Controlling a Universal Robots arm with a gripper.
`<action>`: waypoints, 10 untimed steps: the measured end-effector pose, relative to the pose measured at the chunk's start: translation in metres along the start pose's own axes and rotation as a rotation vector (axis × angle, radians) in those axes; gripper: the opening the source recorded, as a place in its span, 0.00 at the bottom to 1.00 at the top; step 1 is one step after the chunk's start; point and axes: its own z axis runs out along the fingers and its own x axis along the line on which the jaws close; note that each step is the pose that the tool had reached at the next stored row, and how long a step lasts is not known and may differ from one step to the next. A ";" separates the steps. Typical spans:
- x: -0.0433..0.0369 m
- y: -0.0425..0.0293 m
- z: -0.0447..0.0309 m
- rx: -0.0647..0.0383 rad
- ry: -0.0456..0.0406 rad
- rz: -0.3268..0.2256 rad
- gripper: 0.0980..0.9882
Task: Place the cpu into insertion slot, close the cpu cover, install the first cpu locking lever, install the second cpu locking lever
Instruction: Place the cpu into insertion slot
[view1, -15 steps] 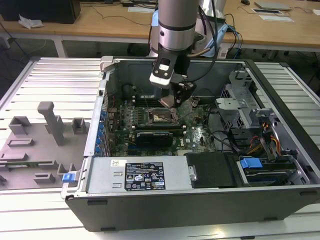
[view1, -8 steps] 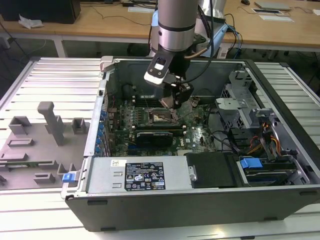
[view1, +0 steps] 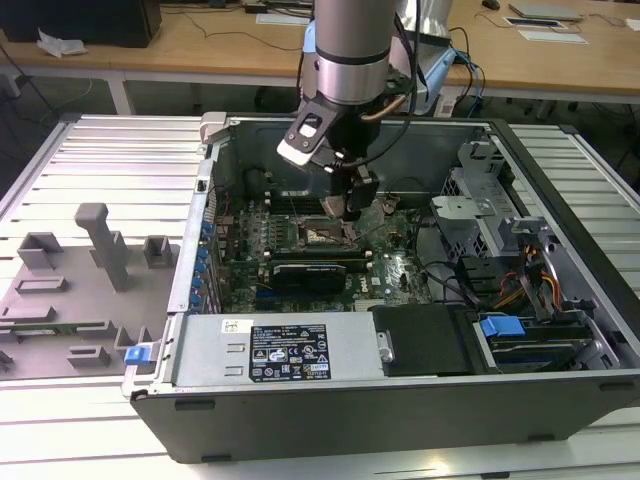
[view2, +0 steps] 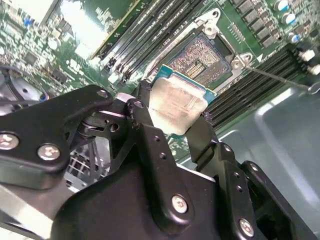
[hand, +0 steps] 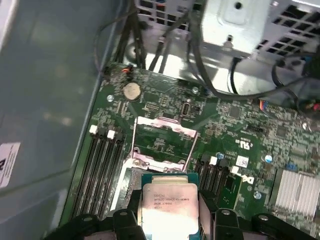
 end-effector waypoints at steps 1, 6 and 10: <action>0.0000 0.0000 0.0003 0.000 -0.0013 0.016 0.49; -0.0001 -0.0002 0.0027 -0.002 -0.0114 0.133 0.49; -0.0001 -0.0005 0.0059 -0.004 -0.0206 0.237 0.49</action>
